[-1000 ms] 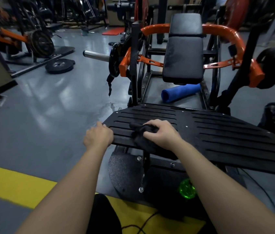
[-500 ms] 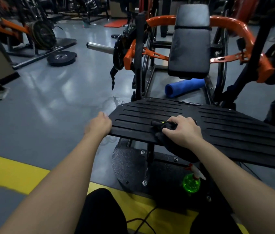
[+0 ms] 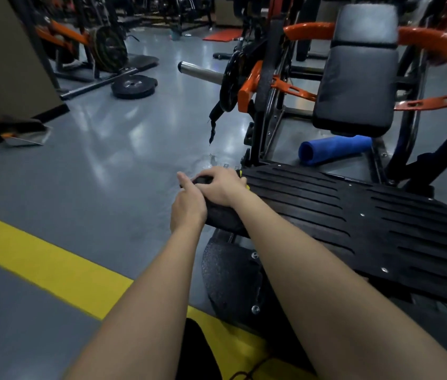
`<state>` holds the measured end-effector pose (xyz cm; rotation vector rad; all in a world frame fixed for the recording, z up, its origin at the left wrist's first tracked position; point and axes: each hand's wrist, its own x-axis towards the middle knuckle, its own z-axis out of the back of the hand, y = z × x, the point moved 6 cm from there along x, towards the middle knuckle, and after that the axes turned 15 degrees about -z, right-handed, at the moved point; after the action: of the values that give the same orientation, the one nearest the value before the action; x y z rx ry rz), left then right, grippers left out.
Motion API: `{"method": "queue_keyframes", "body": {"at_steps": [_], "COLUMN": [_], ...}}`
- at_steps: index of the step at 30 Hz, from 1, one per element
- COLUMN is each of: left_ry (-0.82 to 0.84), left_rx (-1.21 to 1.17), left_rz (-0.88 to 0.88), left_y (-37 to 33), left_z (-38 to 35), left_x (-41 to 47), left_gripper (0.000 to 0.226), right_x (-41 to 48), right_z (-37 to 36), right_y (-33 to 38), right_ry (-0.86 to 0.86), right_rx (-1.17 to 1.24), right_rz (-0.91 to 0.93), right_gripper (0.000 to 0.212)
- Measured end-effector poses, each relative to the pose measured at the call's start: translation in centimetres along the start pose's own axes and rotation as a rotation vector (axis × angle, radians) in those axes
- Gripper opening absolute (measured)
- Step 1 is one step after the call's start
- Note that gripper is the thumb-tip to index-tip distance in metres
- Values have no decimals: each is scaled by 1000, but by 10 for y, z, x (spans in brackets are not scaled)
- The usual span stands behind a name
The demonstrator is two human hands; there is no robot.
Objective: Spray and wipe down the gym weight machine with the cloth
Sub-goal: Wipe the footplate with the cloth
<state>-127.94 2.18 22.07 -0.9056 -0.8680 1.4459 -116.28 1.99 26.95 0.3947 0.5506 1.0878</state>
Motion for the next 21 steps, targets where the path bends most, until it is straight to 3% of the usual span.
{"method": "queue_keyframes", "body": {"at_steps": [5,8,13,16,18,21], "left_ry": [41,104,282,296,276,270], "left_rx": [113,217,466,689,756,783], "left_rz": [-21,-21,-12,-35,-68,-121], "left_y": [-7,-12,-32,-42,-58,-67], "left_z": [1,2,-2,0,3,-1], "left_x": [-4,-7,-24,-18,-26,-30], "left_gripper": [89,82,35,35,31,42], "right_x": [-8,-29,-77,-101,-110,-110], "right_z": [14,40,98,119,127,131], "right_y": [-32,-79,-183,-222,-235,-240], "right_ry": [40,-33,-143,-194,-232,-249], "right_rx": [68,7,14,35,54,26], "right_rz": [-21,-50,-179,-259,-300,-354], "right_gripper": [30,38,30,34,42,44]}}
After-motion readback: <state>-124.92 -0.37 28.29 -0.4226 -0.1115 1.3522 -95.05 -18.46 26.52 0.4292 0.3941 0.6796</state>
